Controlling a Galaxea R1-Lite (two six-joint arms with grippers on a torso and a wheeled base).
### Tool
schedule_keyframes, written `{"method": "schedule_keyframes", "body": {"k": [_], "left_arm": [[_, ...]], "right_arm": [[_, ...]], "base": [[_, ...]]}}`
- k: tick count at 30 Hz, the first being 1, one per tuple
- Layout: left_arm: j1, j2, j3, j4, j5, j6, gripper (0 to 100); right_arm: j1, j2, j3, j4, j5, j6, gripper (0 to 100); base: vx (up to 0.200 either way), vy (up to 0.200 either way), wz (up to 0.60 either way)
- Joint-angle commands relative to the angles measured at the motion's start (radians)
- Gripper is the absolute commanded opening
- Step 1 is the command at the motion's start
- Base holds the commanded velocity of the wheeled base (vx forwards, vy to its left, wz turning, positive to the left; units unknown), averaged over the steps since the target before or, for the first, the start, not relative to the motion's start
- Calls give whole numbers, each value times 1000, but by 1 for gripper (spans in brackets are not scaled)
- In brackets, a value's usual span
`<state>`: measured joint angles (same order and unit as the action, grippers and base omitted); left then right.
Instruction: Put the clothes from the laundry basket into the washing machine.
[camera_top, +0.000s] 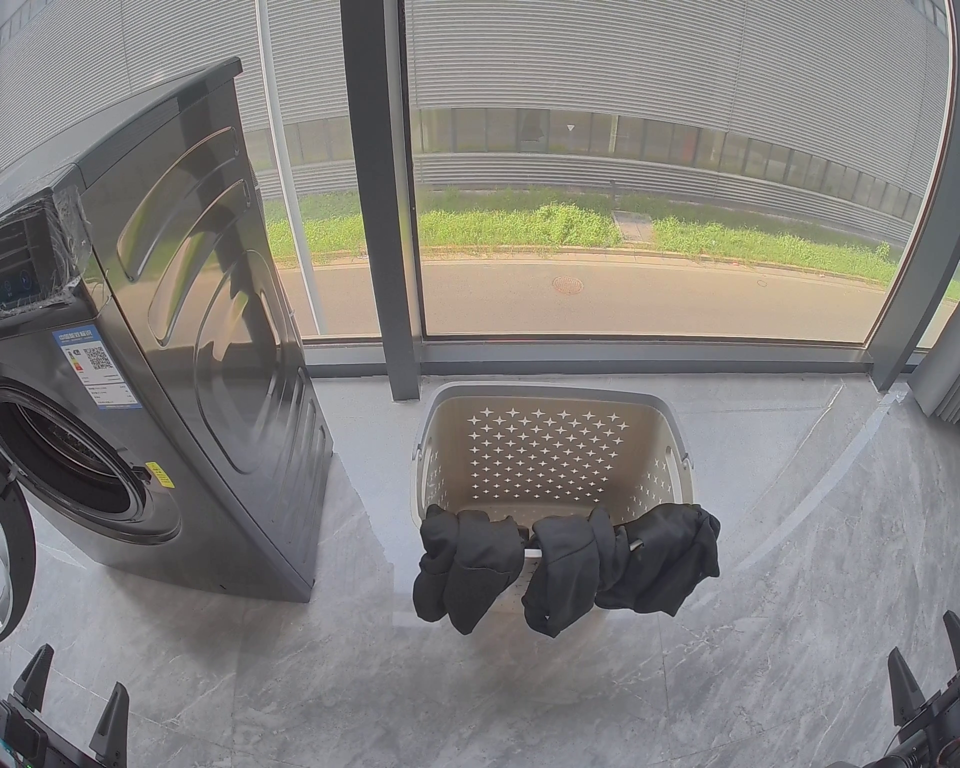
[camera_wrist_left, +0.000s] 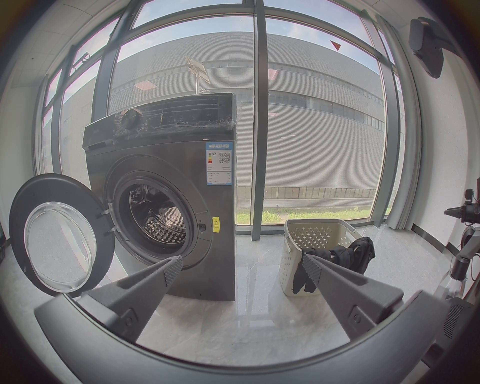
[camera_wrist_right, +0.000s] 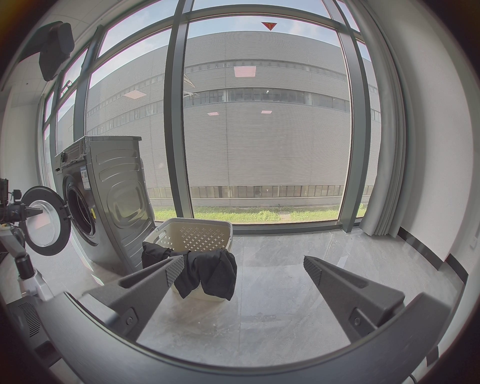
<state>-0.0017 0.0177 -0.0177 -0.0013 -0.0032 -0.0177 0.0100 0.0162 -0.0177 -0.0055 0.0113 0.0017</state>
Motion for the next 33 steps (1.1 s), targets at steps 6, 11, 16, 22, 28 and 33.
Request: {"method": "schedule_keyframes", "body": {"k": [6, 11, 16, 22, 28, 33], "left_arm": [[0, -18, 15, 0, 0, 1, 100], [0, -18, 15, 0, 0, 2, 100], [0, -18, 15, 0, 0, 5, 100], [0, -18, 16, -2, 0, 10, 100], [0, -18, 16, -2, 0, 7, 100], [0, -18, 16, -2, 0, 5, 100]], "right_arm": [[1, -16, 18, -1, 1, 0, 100], [-1, -16, 18, -1, -2, 12, 100], [7, -16, -182, -1, 27, 14, 100], [48, 143, -301, 253, 164, 11, 100], [51, 462, -228, 154, 251, 4, 100], [84, 677, -151, -88, 250, 0, 100]], "base": [[0, 0, 0], [0, 0, 0], [0, 0, 0], [0, 0, 0], [0, 0, 0], [0, 0, 0]]}}
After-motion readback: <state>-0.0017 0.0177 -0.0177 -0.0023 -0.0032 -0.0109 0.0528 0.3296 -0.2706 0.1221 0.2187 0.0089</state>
